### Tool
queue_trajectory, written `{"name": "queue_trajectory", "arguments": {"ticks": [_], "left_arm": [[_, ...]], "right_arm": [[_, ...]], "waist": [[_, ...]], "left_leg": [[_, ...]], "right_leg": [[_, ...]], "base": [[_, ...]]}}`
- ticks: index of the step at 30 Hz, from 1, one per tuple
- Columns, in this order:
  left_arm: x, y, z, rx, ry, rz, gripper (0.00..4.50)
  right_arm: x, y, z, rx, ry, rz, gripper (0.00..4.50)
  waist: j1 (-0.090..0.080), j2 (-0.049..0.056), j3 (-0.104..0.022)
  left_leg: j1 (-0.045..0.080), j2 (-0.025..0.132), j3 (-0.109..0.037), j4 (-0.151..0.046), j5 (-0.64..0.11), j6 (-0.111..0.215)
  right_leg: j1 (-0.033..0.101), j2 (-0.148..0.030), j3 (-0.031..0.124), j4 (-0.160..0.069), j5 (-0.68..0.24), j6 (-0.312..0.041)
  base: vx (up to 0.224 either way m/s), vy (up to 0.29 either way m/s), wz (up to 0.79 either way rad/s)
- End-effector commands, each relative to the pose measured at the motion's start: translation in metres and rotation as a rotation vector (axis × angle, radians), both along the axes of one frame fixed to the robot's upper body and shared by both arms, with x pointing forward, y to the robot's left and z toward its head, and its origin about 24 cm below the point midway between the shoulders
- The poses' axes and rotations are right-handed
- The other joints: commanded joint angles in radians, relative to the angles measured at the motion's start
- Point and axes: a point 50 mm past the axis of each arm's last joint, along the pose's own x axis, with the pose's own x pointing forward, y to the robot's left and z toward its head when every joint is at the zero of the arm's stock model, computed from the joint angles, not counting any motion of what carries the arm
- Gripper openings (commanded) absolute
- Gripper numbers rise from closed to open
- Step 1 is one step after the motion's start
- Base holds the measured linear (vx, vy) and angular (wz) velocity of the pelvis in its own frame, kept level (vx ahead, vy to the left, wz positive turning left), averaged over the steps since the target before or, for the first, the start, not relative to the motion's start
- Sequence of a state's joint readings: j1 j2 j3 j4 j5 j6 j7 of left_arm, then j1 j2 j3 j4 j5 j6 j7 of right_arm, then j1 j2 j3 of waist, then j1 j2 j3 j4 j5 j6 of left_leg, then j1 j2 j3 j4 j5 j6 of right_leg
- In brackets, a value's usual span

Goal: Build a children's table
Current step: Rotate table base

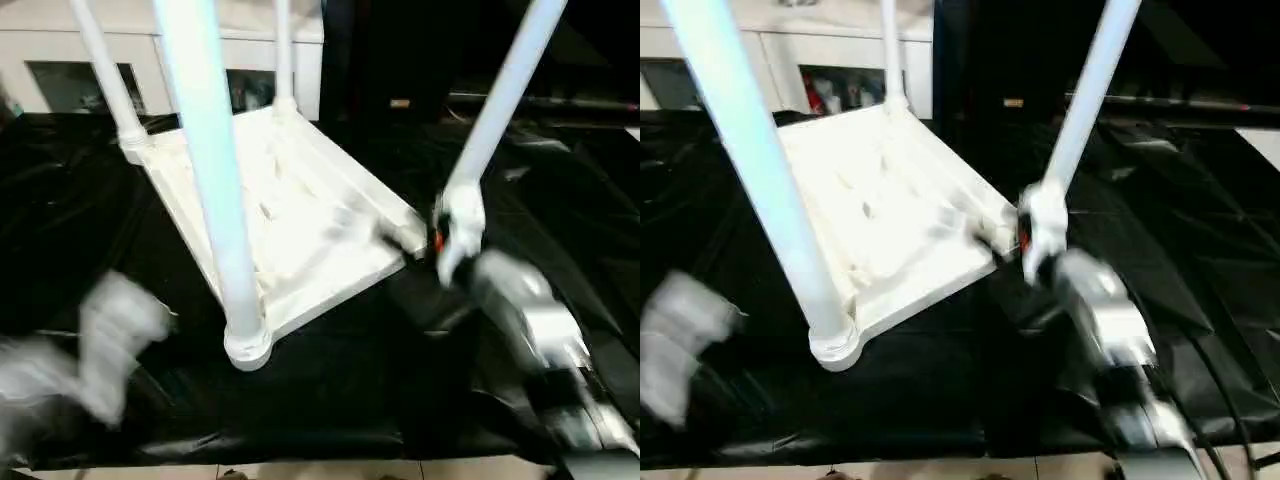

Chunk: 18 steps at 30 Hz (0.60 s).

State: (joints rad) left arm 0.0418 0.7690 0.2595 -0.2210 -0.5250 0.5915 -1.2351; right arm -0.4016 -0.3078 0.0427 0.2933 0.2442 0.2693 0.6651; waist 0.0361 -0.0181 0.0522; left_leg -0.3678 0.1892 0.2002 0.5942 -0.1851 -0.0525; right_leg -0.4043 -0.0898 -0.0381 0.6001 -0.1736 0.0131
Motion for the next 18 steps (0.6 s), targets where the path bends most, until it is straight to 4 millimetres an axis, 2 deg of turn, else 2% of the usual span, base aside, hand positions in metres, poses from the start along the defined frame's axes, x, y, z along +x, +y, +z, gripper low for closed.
{"name": "queue_trajectory", "arguments": {"ticks": [1, 2, 3, 6, 7, 8, 11, 12, 13, 14, 15, 16, 17, 18], "left_arm": [[0.003, 0.003, 0.002, -0.046, 0.006, -0.007, 4.42], [0.003, 0.003, 0.002, -0.046, 0.006, -0.007, 4.42], [0.008, 0.001, 0.004, -0.063, 0.003, -0.011, 4.42], [0.020, -0.013, 0.004, -0.099, -0.033, -0.030, 4.42], [0.022, -0.014, 0.005, -0.105, -0.041, -0.031, 4.42], [0.027, -0.019, 0.005, -0.125, -0.066, -0.035, 4.42], [0.030, -0.023, 0.005, -0.144, -0.084, -0.039, 4.42], [0.031, -0.028, 0.007, -0.178, -0.094, -0.050, 4.42], [0.034, -0.036, 0.009, -0.231, -0.100, -0.069, 4.42], [0.035, -0.041, 0.011, -0.263, -0.101, -0.082, 4.42], [0.037, -0.054, 0.014, -0.318, -0.102, -0.120, 4.42], [0.038, -0.058, 0.015, -0.332, -0.103, -0.130, 4.42], [0.038, -0.059, 0.015, -0.337, -0.104, -0.135, 4.42], [0.041, -0.075, 0.019, -0.380, -0.109, -0.173, 4.42]], "right_arm": [[-0.003, -0.009, 0.001, -0.035, -0.012, -0.009, 4.15], [-0.003, -0.009, 0.001, -0.037, -0.011, -0.011, 4.15], [-0.006, -0.015, -0.004, -0.065, -0.003, -0.039, 4.15], [-0.017, -0.032, -0.018, -0.176, 0.040, -0.100, 4.15], [-0.019, -0.034, -0.020, -0.193, 0.047, -0.106, 4.15], [-0.023, -0.038, -0.023, -0.210, 0.060, -0.115, 4.15], [-0.026, -0.040, -0.025, -0.210, 0.067, -0.122, 4.15], [-0.027, -0.040, -0.027, -0.214, 0.079, -0.129, 4.15], [-0.026, -0.041, -0.031, -0.243, 0.088, -0.148, 4.15], [-0.026, -0.042, -0.034, -0.262, 0.092, -0.159, 4.15], [-0.020, -0.042, -0.038, -0.270, 0.096, -0.203, 4.15], [-0.018, -0.042, -0.039, -0.270, 0.096, -0.215, 4.15], [-0.017, -0.041, -0.039, -0.267, 0.096, -0.218, 4.15], [-0.008, -0.037, -0.039, -0.234, 0.098, -0.243, 4.15]], "waist": [[0.001, 0.018, -0.053], [-0.001, 0.018, -0.053], [0.000, 0.024, -0.053], [0.004, 0.026, -0.053], [0.007, 0.024, -0.052], [0.009, 0.020, -0.054], [0.008, 0.021, -0.055], [0.004, 0.019, -0.055], [0.000, 0.028, -0.054], [0.000, 0.025, -0.055], [0.001, 0.026, -0.055], [-0.003, 0.024, -0.056], [0.000, 0.024, -0.057], [-0.005, 0.022, -0.057]], "left_leg": [[0.023, 0.028, -0.018, -0.088, -0.342, -0.034], [0.024, 0.029, -0.019, -0.087, -0.344, -0.036], [0.022, 0.028, -0.020, -0.088, -0.347, -0.038], [0.031, 0.029, -0.016, -0.085, -0.353, -0.047], [0.030, 0.030, -0.017, -0.085, -0.351, -0.048], [0.022, 0.028, -0.018, -0.085, -0.337, -0.042], [0.020, 0.028, -0.018, -0.082, -0.324, -0.032], [0.011, 0.027, -0.021, -0.084, -0.313, -0.030], [0.013, 0.028, -0.022, -0.084, -0.313, -0.036], [0.020, 0.027, -0.019, -0.080, -0.326, -0.037], [0.021, 0.027, -0.019, -0.080, -0.330, -0.035], [0.018, 0.025, -0.019, -0.079, -0.329, -0.038], [0.021, 0.025, -0.018, -0.077, -0.328, -0.035], [0.016, 0.025, -0.019, -0.077, -0.313, -0.032]], "right_leg": [[0.023, -0.027, 0.032, -0.068, -0.303, -0.186], [0.023, -0.028, 0.032, -0.066, -0.303, -0.192], [0.025, -0.030, 0.032, -0.066, -0.305, -0.193], [0.021, -0.029, 0.033, -0.073, -0.309, -0.197], [0.025, -0.030, 0.034, -0.074, -0.309, -0.194], [0.032, -0.032, 0.033, -0.070, -0.305, -0.193], [0.033, -0.034, 0.033, -0.072, -0.313, -0.191], [0.040, -0.035, 0.031, -0.070, -0.316, -0.188], [0.038, -0.035, 0.030, -0.070, -0.322, -0.189], [0.031, -0.032, 0.030, -0.073, -0.326, -0.198], [0.031, -0.032, 0.030, -0.074, -0.327, -0.201], [0.034, -0.033, 0.028, -0.073, -0.333, -0.210], [0.032, -0.032, 0.029, -0.074, -0.331, -0.209], [0.035, -0.033, 0.029, -0.069, -0.316, -0.215]], "base": [[0.000, 0.000, 0.00], [0.000, 0.000, 0.00], [0.000, 0.000, 0.00], [0.000, 0.000, 0.00], [0.000, 0.000, 0.00], [0.000, 0.000, 0.00], [0.000, 0.000, 0.00], [0.000, 0.000, 0.00], [0.000, 0.000, 0.00], [0.000, 0.000, 0.00], [0.000, 0.000, 0.00], [0.000, 0.000, 0.00], [0.000, 0.000, 0.00], [0.000, 0.000, 0.00]]}}
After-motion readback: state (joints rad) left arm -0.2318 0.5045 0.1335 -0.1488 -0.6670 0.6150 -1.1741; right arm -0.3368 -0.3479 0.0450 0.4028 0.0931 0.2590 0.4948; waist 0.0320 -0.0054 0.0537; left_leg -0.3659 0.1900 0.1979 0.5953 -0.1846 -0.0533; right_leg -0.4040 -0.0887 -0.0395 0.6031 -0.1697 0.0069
